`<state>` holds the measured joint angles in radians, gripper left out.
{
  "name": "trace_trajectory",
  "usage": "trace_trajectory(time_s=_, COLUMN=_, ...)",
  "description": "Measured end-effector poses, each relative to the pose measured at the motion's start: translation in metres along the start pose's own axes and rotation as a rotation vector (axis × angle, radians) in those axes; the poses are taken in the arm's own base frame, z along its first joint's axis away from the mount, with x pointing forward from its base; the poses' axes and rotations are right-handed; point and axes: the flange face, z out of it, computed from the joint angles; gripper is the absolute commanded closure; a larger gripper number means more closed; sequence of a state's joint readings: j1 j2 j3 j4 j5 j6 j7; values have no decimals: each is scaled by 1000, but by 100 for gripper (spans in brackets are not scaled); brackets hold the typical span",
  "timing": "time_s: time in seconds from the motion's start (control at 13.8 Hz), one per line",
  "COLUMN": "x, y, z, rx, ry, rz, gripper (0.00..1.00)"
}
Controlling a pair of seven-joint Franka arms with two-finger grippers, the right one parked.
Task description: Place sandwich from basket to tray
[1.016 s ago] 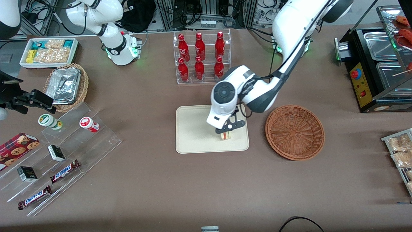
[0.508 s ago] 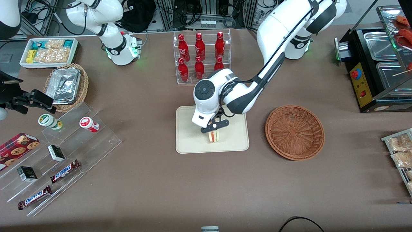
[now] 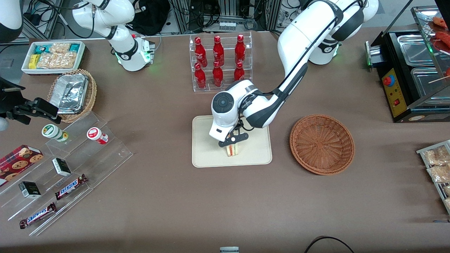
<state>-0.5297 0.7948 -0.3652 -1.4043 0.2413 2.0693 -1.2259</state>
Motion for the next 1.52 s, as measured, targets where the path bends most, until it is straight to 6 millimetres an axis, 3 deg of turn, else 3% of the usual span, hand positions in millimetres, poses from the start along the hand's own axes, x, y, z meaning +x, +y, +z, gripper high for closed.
trace_trajectory(time_s=0.15, x=2, y=2, z=-5, rx=-9, ry=10, rz=3, gripper=0)
trace_trajectory(time_s=0.29, x=6, y=4, z=-23, rx=-18, ry=63, rz=29, gripper=0)
trace_trajectory(time_s=0.65, x=7, y=-16, z=-107, rx=25, ry=122, rz=16, gripper=0)
trace_trajectory(time_s=0.8, x=10, y=-29, z=-131, rx=50, ry=131, rz=14, gripper=0)
trace_trajectory(time_s=1.09, x=37, y=-68, z=-144, rx=145, ry=105, rz=-19, gripper=0)
trace_trajectory(time_s=1.31, x=74, y=-107, z=-148, rx=170, ry=88, rz=-26, gripper=0)
trace_trajectory(time_s=1.52, x=97, y=-155, z=-154, rx=201, ry=72, rz=-3, gripper=0)
